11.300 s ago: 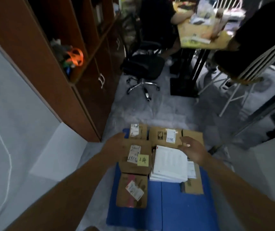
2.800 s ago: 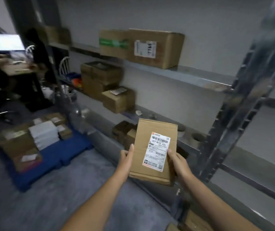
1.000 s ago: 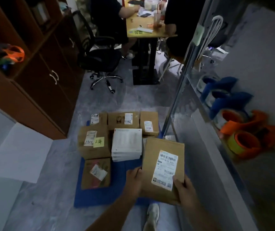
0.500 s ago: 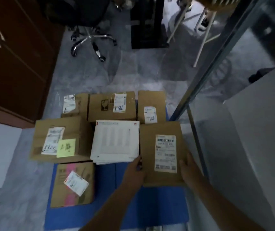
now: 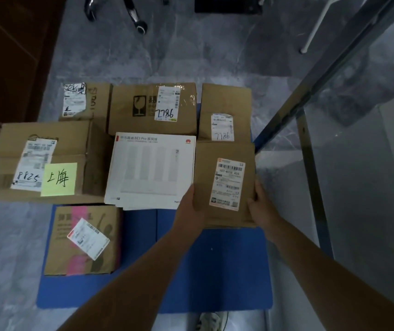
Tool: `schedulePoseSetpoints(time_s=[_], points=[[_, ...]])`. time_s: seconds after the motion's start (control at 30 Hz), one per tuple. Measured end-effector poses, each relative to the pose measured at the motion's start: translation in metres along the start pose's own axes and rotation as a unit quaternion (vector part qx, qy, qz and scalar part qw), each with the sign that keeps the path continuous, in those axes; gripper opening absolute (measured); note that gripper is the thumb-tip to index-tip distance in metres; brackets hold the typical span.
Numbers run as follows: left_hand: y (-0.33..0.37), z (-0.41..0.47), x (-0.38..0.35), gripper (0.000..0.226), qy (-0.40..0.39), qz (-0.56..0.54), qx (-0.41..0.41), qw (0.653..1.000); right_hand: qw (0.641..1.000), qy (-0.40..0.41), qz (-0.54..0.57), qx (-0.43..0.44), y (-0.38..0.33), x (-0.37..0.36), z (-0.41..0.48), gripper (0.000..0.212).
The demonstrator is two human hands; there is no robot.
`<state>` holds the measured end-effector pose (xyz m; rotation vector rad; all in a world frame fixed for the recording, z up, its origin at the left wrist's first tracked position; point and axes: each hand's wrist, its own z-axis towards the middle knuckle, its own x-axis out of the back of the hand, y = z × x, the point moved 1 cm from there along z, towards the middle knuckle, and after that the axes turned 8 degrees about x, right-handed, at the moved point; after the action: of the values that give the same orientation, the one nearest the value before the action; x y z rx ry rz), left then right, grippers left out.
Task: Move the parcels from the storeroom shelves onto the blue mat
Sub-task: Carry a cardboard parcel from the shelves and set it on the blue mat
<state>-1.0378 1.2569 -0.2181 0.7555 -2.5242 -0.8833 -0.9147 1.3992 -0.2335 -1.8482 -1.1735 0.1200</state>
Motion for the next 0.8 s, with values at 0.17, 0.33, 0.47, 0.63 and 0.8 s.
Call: schedulePoseSetpoints(time_s=[0.17, 0.33, 0.47, 0.63, 0.8], points=[[0.017, -0.021, -0.001, 0.032, -0.015, -0.010, -0.005, 1.000, 0.995, -0.016, -0.095, 0.032, -0.009, 0.020, -0.006, 0.067], [0.072, -0.081, 0.022, 0.033, 0.018, 0.051, -0.086, 0.995, 0.995, 0.011, -0.048, 0.090, -0.076, 0.045, -0.055, 0.042], [0.152, -0.152, 0.062, 0.062, 0.050, 0.151, -0.145, 0.977, 0.993, 0.009, 0.013, 0.115, -0.174, 0.082, -0.113, 0.027], [0.255, -0.259, 0.115, 0.065, 0.059, 0.213, -0.232, 0.947, 0.979, -0.064, -0.107, 0.164, -0.289, 0.102, -0.195, 0.027], [0.322, -0.357, 0.168, 0.065, 0.096, 0.263, -0.291, 0.915, 0.956, -0.047, -0.157, 0.245, -0.402, 0.110, -0.283, 0.043]])
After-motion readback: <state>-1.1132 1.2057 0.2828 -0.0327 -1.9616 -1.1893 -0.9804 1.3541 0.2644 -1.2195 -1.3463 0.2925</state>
